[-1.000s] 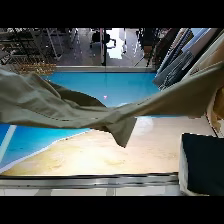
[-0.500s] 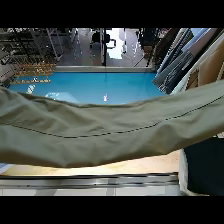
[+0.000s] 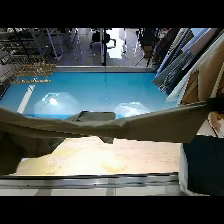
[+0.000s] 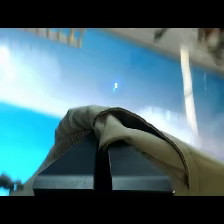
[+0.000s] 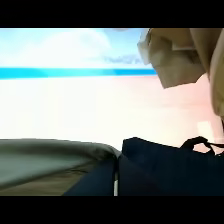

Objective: Fold the clothes and pants, and hang the long-sleeved shirts on hangers.

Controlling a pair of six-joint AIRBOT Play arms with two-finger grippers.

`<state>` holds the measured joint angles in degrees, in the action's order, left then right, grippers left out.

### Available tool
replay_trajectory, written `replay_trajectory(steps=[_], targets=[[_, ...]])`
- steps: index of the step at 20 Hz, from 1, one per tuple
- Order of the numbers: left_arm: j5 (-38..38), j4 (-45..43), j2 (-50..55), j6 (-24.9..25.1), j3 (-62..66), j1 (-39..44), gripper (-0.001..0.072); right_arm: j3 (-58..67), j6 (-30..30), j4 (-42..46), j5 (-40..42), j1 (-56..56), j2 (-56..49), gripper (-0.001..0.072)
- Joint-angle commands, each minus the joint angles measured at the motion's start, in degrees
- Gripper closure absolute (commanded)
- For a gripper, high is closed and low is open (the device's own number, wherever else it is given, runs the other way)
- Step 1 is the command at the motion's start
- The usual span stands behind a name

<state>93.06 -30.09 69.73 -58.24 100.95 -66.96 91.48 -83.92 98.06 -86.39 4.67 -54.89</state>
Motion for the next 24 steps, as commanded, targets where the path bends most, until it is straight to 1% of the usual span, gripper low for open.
replay_trajectory(steps=[1, 2, 4, 6, 7, 9, 10, 11, 12, 13, 14, 15, 16, 17, 18, 19, 20, 21, 22, 23, 24], targets=[[2.64, -10.12, 8.31, 11.87, -6.29, 10.69, 0.0688, -8.46, -2.89, -0.81, 8.61, -0.02, -4.81, 0.0706], [-0.09, -8.28, 12.09, 11.96, -6.29, 12.02, 0.0689, -9.60, -3.34, -1.40, 13.44, -0.02, -6.75, 0.0706], [-9.94, -2.95, 19.56, 11.98, -6.27, 13.66, 0.0689, -10.05, -5.25, -1.68, 25.64, -0.02, -13.03, 0.0707], [-19.17, 5.03, 27.15, 11.10, -5.75, 14.69, 0.0690, -9.44, -9.51, -1.66, 38.80, 0.00, -20.50, 0.0708], [-22.21, 8.11, 31.34, 10.25, -4.15, 15.28, 0.0690, -8.02, -12.87, -1.70, 44.63, 0.00, -25.38, 0.0708], [-25.86, 10.88, 39.06, 6.75, 0.96, 16.74, 0.0690, -2.49, -19.63, -2.60, 51.63, -0.02, -35.93, 0.0707], [-27.87, 11.61, 42.80, 4.66, 4.13, 17.73, 0.0689, 1.07, -21.09, -4.15, 53.92, -0.02, -41.09, 0.0705], [-29.53, 13.18, 45.83, 4.20, 6.95, 18.64, 0.0566, 4.52, -21.03, -6.71, 56.50, -0.13, -45.94, 0.0696], [-30.77, 15.28, 47.84, 4.15, 8.94, 19.23, 0.0286, 7.37, -21.03, -10.16, 57.68, -0.39, -49.55, 0.0495], [-31.32, 16.98, 49.00, 3.69, 10.38, 19.39, -0.0013, 9.18, -21.03, -13.16, 56.85, -0.42, -51.49, 0.0211], [-31.01, 16.68, 49.11, 3.37, 11.02, 19.30, -0.0013, 9.75, -20.96, -15.54, 54.18, -0.35, -51.95, 0.0099], [-28.72, 14.51, 48.72, 3.19, 11.65, 18.25, -0.0013, 9.77, -20.81, -16.20, 50.10, -0.15, -51.76, 0.0101], [-25.40, 10.60, 47.93, 1.36, 11.67, 16.90, -0.0013, 9.77, -17.97, -17.44, 44.09, 0.02, -51.34, 0.0100], [-20.59, 2.84, 46.84, -3.21, 11.67, 15.21, -0.0005, 9.77, -13.20, -19.08, 37.53, 0.42, -50.99, 0.0100], [-15.04, -7.34, 45.72, -9.16, 11.67, 13.57, -0.0005, 9.75, -7.08, -23.06, 30.32, 0.76, -50.73, 0.0100], [-7.93, -19.69, 44.72, -15.15, 11.58, 12.31, 0.0002, 9.51, -1.11, -27.87, 24.00, 0.96, -50.51, 0.0101], [-0.59, -30.27, 44.17, -19.67, 11.43, 11.56, 0.0019, 8.66, 4.15, -33.70, 18.01, 1.01, -50.10, 0.0102], [6.36, -38.29, 44.04, -21.22, 11.34, 11.02, 0.0037, 7.34, 8.13, -39.54, 12.94, 0.79, -49.59, 0.0105], [9.16, -41.83, 43.32, -21.05, 10.05, 10.43, 0.0165, 5.07, 10.23, -44.94, 8.87, 0.26, -48.81, 0.0144], [8.26, -41.22, 41.40, -20.61, 6.73, 9.88, 0.0192, 2.38, 10.56, -48.24, 6.45, -0.70, -47.87, 0.0143], [7.28, -39.26, 39.19, -18.43, 2.93, 9.79, 0.0192, -0.94, 10.56, -50.07, 5.35, -2.21, -46.62, 0.0143]])
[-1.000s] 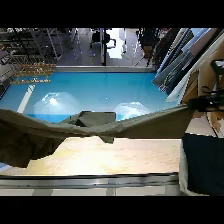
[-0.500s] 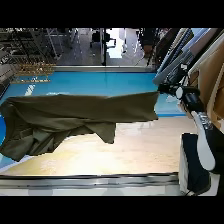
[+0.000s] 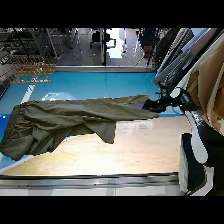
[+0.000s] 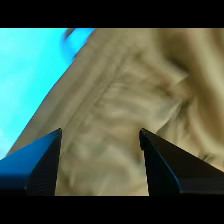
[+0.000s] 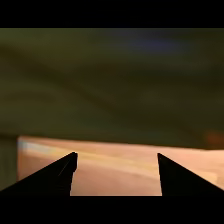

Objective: Fold the clothes and pants, and hang the long-sleeved shirts on hangers.

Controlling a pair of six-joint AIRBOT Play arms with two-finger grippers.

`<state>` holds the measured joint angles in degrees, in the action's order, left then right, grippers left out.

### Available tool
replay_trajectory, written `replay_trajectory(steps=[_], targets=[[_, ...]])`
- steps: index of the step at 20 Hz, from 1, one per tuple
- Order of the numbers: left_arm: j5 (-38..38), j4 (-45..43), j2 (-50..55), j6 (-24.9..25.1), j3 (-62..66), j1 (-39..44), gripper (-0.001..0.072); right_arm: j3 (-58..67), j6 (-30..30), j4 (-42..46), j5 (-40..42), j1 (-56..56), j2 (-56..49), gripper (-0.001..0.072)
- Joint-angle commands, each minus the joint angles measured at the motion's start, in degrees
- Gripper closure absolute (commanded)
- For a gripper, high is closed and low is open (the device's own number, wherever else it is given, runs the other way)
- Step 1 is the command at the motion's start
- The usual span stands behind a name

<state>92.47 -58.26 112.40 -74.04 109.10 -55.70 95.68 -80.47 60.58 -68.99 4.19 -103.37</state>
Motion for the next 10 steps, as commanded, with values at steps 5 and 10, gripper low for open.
replay_trajectory(steps=[5, 10], targets=[[-1.03, -8.61, -13.92, -1.33, -24.81, -1.53, 0.0071, -16.26, 1.77, -13.35, -9.09, -10.29, 4.44, 0.0144], [-10.05, -7.67, -15.61, -1.38, -32.57, -1.95, 0.0071, -20.74, -2.54, -13.40, -0.72, -17.29, 4.37, 0.0224]])
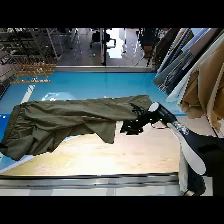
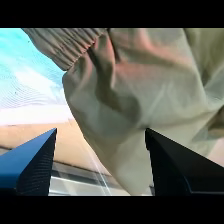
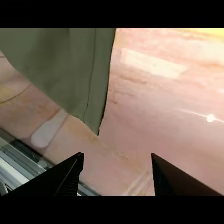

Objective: Fold the clothes and pants, and hang the long-sleeved shirts on hangers.

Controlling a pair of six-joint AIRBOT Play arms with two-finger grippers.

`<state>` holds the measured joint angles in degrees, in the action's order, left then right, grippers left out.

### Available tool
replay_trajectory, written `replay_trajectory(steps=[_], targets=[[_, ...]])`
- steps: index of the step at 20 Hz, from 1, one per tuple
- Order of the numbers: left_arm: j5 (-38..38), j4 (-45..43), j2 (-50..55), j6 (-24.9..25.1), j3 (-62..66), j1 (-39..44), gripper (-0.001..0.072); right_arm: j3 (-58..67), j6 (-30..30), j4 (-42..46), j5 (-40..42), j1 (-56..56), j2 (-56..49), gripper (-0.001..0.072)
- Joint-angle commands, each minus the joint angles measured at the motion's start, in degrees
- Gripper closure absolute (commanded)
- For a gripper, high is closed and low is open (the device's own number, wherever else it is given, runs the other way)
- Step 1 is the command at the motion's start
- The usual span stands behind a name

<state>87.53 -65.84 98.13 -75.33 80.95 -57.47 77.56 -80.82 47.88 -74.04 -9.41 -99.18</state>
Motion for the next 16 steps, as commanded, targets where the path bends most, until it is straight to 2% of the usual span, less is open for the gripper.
replay_trajectory(steps=[1, 4, 5, 7, 11, 12, 13, 14, 15, 16], targets=[[-6.97, -0.04, -1.33, -0.11, -4.83, -0.17, 0.0071, -2.91, -2.64, -0.68, 5.95, -4.66, 0.15, 0.0224], [-12.09, 2.19, -1.33, -0.39, -4.96, -0.17, 0.0076, -2.93, -4.59, 0.63, 10.21, -7.10, -0.48, 0.0223], [-13.46, 3.82, -1.33, -0.61, -4.96, -0.17, 0.0119, -2.93, -5.57, 0.55, 11.72, -7.72, -0.96, 0.0223], [-15.21, 6.69, -1.31, -0.72, -4.96, 0.07, 0.0343, -2.93, -6.84, 0.46, 13.75, -8.83, -2.34, 0.0223], [-15.96, 7.17, -1.29, -0.74, -5.29, 1.05, 0.0355, -2.86, -7.21, -0.59, 13.88, -10.60, -5.66, 0.0224], [-15.74, 7.28, -1.16, -0.76, -5.29, 1.07, 0.0403, -2.86, -7.19, -1.03, 14.21, -11.32, -6.29, 0.0255], [-15.21, 7.56, -1.01, -0.74, -5.29, 1.09, 0.0566, -2.86, -7.19, -1.18, 14.93, -12.13, -6.64, 0.0397], [-14.43, 7.91, -0.94, -0.70, -5.29, 1.07, 0.0685, -2.80, -7.13, -1.16, 15.12, -12.66, -6.67, 0.0647], [-13.53, 8.44, -0.98, -0.72, -5.27, 1.05, 0.0687, -2.21, -6.03, -1.07, 13.44, -12.66, -6.36, 0.0703], [-12.52, 9.38, -1.05, -0.50, -5.22, 0.81, 0.0688, -1.42, -4.04, 0.24, 10.91, -12.35, -5.35, 0.0704]])
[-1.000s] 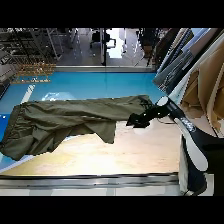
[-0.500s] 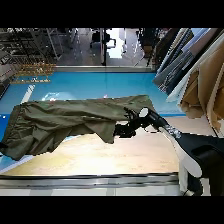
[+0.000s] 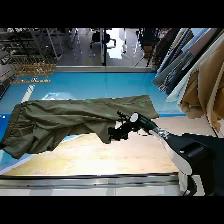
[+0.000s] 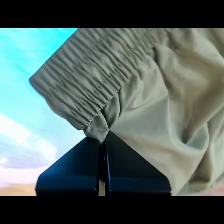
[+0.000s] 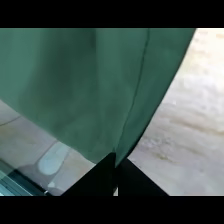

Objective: Fold the clothes and pants, and hang the long-sleeved shirts on hangers.

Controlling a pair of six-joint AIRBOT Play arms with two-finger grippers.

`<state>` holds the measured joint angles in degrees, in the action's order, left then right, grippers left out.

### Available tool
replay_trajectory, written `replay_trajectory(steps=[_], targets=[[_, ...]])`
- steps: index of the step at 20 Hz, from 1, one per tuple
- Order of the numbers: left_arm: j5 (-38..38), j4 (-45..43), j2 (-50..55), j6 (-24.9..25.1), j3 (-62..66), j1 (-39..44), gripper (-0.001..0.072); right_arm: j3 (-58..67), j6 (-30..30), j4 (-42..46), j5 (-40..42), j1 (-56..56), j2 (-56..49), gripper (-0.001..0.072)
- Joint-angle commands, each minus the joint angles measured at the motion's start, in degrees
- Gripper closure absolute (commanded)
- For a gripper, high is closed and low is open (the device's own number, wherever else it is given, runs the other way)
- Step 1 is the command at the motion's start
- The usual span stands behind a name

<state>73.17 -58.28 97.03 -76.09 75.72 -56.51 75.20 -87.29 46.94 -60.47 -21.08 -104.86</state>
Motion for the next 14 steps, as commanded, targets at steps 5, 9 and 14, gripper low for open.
replay_trajectory(steps=[5, 9, 14], targets=[[4.92, 2.89, -1.42, 3.28, 2.84, -1.40, 0.0690, 6.73, 0.09, 34.23, -23.69, 3.52, 19.17, 0.0704], [4.90, 1.22, -3.15, 3.26, 6.49, -0.90, 0.0691, 8.00, -0.46, 49.66, -21.46, 13.11, 38.14, 0.0705], [6.84, -13.90, -2.95, 3.37, 6.25, 4.85, 0.0691, 6.54, 2.75, 35.91, -16.63, 31.80, 37.33, 0.0705]])
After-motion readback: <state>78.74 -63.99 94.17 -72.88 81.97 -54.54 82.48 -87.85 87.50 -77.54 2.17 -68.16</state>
